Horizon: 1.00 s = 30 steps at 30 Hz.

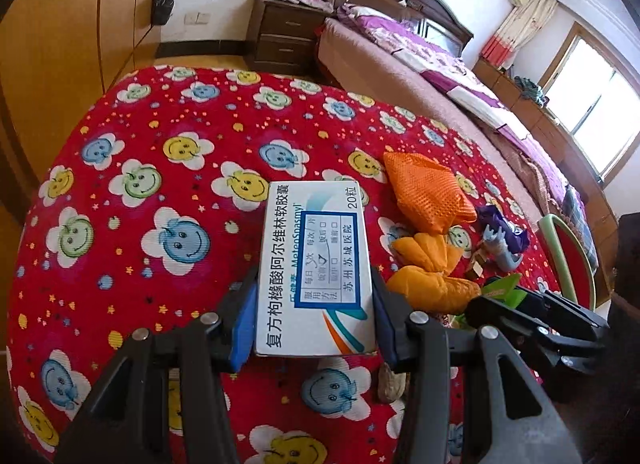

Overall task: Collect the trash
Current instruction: 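Grasp the small yellow box with the right gripper while the left gripper holds the medicine box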

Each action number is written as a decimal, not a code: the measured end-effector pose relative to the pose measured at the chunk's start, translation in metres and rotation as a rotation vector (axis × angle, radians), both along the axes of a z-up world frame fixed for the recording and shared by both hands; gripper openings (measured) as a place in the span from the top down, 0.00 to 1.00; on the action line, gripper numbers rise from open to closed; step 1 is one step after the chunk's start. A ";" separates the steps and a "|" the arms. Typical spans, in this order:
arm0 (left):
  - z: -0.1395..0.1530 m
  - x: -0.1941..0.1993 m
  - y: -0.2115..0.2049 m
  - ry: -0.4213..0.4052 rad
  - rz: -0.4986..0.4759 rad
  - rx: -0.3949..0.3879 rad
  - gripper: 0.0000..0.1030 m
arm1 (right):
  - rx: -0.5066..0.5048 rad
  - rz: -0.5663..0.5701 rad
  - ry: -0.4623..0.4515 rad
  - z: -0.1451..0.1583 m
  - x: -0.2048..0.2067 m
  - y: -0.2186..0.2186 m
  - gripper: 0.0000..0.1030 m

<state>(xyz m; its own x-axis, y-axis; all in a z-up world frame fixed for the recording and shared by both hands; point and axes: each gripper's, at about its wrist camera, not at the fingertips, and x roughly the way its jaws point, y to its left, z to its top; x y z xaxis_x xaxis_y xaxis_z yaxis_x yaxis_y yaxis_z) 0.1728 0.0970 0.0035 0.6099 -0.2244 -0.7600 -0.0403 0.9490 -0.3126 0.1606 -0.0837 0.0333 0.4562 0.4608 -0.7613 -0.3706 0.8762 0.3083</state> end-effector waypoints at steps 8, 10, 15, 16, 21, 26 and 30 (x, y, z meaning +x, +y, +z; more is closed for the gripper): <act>0.010 0.011 -0.017 0.029 -0.034 -0.001 0.51 | 0.044 -0.014 0.086 -0.001 0.009 -0.015 0.71; 0.014 0.008 -0.025 0.002 -0.049 0.012 0.51 | 0.058 -0.020 0.084 -0.001 0.004 -0.018 0.89; 0.024 -0.012 -0.043 -0.068 -0.046 0.045 0.51 | 0.112 -0.057 0.012 -0.003 -0.019 -0.034 0.98; 0.027 -0.019 -0.046 -0.082 -0.041 0.054 0.51 | 0.123 -0.063 0.001 -0.003 -0.023 -0.037 0.98; 0.042 -0.049 -0.066 -0.169 -0.008 0.152 0.51 | 0.101 -0.067 -0.170 0.019 -0.054 -0.055 1.00; 0.053 -0.067 -0.078 -0.150 -0.006 0.138 0.51 | 0.061 -0.069 -0.197 0.044 -0.068 -0.079 1.00; 0.066 -0.083 -0.088 -0.173 -0.003 0.138 0.51 | 0.058 -0.060 -0.199 0.050 -0.079 -0.090 0.97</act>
